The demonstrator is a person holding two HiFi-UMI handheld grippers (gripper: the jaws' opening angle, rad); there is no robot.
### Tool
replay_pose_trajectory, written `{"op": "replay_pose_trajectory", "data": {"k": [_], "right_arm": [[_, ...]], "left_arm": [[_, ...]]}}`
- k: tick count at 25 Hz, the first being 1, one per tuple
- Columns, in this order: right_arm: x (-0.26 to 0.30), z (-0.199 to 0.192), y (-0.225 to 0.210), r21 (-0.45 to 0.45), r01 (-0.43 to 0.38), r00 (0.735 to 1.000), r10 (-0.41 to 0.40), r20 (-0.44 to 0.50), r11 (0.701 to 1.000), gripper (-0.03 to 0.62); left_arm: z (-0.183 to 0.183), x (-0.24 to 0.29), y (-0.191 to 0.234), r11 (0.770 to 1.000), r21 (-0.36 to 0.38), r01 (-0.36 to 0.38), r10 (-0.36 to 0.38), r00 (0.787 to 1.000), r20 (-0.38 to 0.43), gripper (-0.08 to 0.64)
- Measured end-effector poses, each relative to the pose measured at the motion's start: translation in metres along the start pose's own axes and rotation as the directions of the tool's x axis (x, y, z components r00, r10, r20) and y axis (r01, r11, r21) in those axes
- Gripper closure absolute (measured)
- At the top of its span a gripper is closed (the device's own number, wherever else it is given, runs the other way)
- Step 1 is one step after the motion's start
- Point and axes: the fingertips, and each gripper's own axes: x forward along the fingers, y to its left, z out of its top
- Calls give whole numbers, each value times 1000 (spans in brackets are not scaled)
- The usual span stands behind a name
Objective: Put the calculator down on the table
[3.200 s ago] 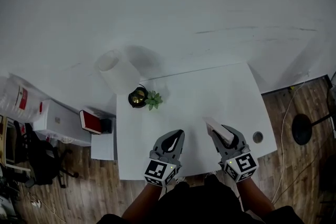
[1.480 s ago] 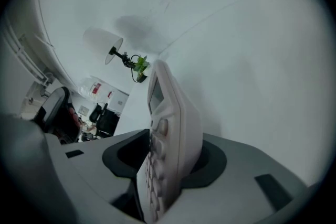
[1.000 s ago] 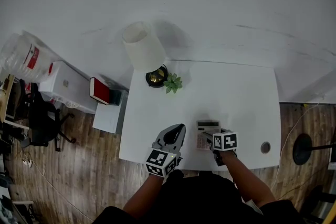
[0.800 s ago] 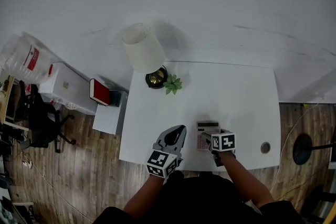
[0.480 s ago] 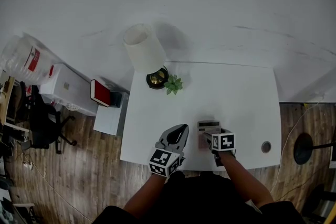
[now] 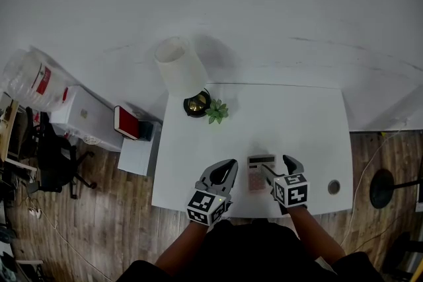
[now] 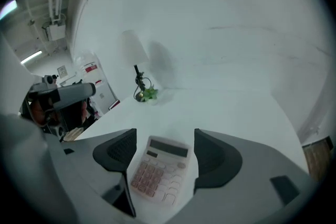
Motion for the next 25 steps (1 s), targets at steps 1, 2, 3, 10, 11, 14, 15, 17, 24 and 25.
{"op": "replay_pose_trajectory", "data": {"k": [1,2,3,10,11,14,15,17,24,25], "right_arm": [[-8,13,2,-32,9,999,-8,41,999,238],[-16,26,4,-59,18,996,-13,83,998,256],[-24,38,6,-80,28,992,-18,122,996,290],[-73,96,16,-115,73,952,-34,305,991,574],[-77,100,18,-127,71,946,-27,323,989,574],[-88,107,22,-179,90,930,-18,367,980,575],[-91,109,23,-195,100,923,-18,384,976,575],[-98,113,25,-213,114,906,-14,423,970,575],[-106,121,32,-214,86,890,21,455,973,575],[-106,122,32,-214,85,890,22,456,973,575]], "left_arm": [[1,-1,-1,1000,2,4,-4,1000,-5,537],[2,-1,-1,1000,5,6,-6,1000,-7,537],[4,-1,-1,1000,10,5,-5,1000,-3,537],[22,-2,-3,999,34,1,-2,999,40,537],[23,-2,-4,999,37,1,-2,999,43,537],[25,-3,-9,998,56,21,-23,999,49,537],[26,-4,-11,998,64,28,-31,998,52,537],[29,-5,-12,997,77,32,-36,998,58,537],[30,-5,-10,995,93,21,-26,998,61,537],[29,-5,-10,996,91,20,-25,998,58,537]]}}
